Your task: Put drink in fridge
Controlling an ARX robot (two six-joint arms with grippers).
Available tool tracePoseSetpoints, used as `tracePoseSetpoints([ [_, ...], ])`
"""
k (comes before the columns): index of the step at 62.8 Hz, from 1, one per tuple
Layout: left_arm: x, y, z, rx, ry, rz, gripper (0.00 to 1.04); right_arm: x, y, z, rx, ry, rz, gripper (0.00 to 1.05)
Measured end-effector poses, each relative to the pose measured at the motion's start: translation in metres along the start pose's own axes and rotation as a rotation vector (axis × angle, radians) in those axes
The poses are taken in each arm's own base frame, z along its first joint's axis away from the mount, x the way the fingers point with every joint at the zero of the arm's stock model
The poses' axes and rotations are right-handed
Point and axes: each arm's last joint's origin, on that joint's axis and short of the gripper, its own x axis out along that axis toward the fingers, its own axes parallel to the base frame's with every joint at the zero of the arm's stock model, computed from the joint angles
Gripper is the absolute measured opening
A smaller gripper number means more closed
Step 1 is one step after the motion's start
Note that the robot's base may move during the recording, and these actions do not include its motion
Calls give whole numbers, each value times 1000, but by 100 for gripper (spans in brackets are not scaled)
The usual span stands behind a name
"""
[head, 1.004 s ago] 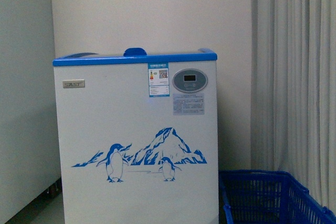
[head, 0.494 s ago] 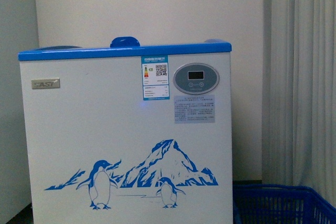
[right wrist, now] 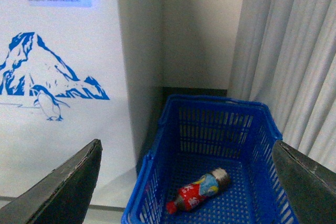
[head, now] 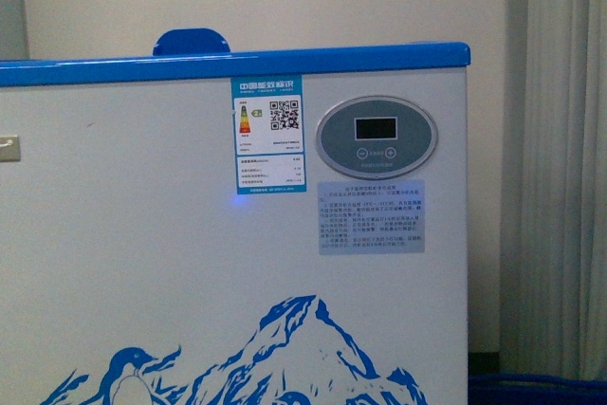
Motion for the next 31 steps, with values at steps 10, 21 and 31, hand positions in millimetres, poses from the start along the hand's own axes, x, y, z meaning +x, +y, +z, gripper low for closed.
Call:
tracePoseSetpoints([
  [10, 0, 0, 0, 0, 0, 0, 97, 0, 0, 0, 0, 0, 0, 97],
  [21, 0, 0, 0, 0, 0, 0, 97, 0, 0, 0, 0, 0, 0, 97],
  [31, 0, 0, 0, 0, 0, 0, 97, 0, 0, 0, 0, 0, 0, 97],
])
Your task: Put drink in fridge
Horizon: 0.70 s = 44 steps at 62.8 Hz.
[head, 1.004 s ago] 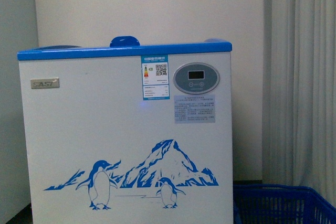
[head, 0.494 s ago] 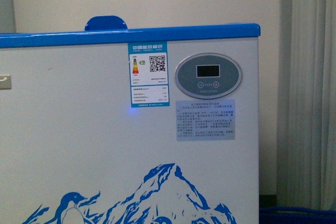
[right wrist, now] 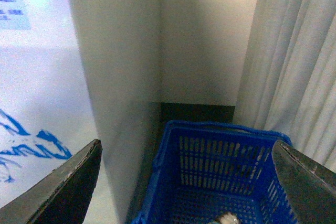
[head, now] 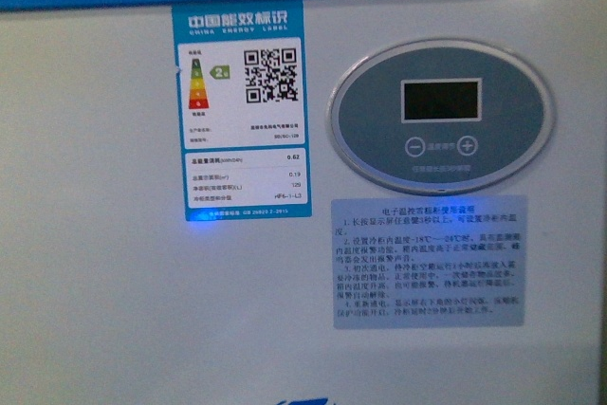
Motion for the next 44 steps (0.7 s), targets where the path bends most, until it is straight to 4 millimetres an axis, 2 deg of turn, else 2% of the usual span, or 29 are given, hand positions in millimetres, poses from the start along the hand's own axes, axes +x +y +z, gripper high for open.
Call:
tracePoseSetpoints([
  [7, 0, 0, 0, 0, 0, 0, 97, 0, 0, 0, 3, 4, -6, 97],
  [10, 0, 0, 0, 0, 0, 0, 97, 1, -1, -2, 25, 98, -75, 97],
  [15, 0, 0, 0, 0, 0, 0, 97, 11, -10, -2, 72, 353, -228, 97],
  [20, 0, 0, 0, 0, 0, 0, 97, 35, -27, -8, 117, 509, -313, 97],
  [30, 0, 0, 0, 0, 0, 0, 97, 83, -58, -21, 194, 665, -454, 97],
  [35, 0, 0, 0, 0, 0, 0, 97, 114, -71, -40, 248, 782, -497, 97],
  [41, 0, 0, 0, 0, 0, 0, 97, 150, -82, -81, 367, 920, -548, 97],
  [44, 0, 0, 0, 0, 0, 0, 97, 161, -86, -92, 414, 942, -575, 97],
])
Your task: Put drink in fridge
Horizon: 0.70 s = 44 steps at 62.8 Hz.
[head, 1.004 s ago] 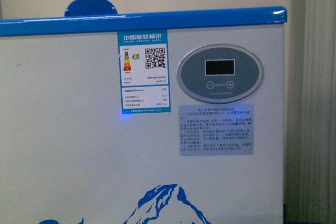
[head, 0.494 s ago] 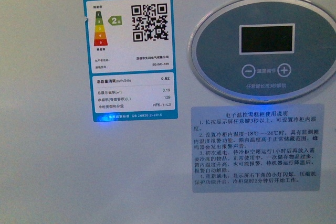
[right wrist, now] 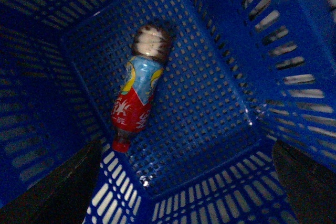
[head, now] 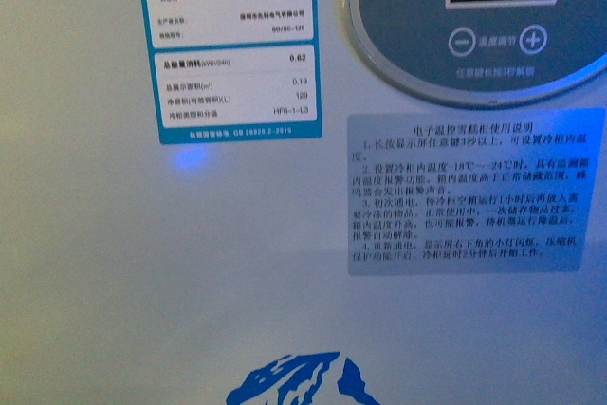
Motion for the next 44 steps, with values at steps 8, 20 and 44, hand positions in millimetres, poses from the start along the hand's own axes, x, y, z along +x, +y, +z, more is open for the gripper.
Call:
tracePoseSetpoints([
  [8, 0, 0, 0, 0, 0, 0, 97, 52, 14, 3, 113, 87, -2, 97],
  [20, 0, 0, 0, 0, 0, 0, 97, 125, 34, -5, 208, 180, -26, 97],
  [44, 0, 0, 0, 0, 0, 0, 97, 200, 64, -38, 240, 279, -52, 97],
])
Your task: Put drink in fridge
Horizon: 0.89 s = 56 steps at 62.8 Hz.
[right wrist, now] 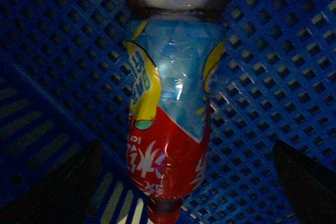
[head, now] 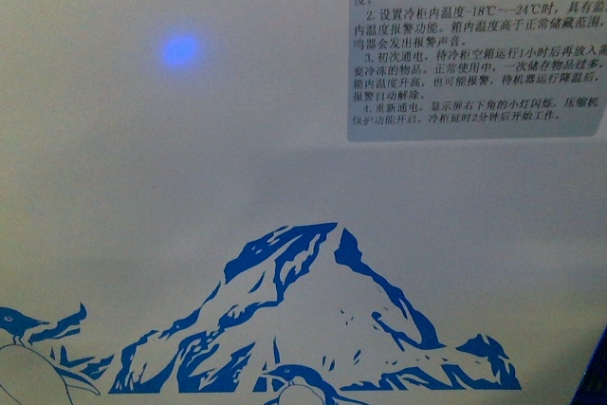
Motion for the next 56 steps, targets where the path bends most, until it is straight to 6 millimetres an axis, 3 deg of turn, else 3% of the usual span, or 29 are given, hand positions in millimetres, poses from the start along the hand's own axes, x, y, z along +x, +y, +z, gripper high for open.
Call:
tracePoseSetpoints([
  [22, 0, 0, 0, 0, 0, 0, 97, 36, 18, 1, 11, 15, -18, 97],
  [56, 0, 0, 0, 0, 0, 0, 97, 84, 24, -2, -15, 66, -79, 97],
])
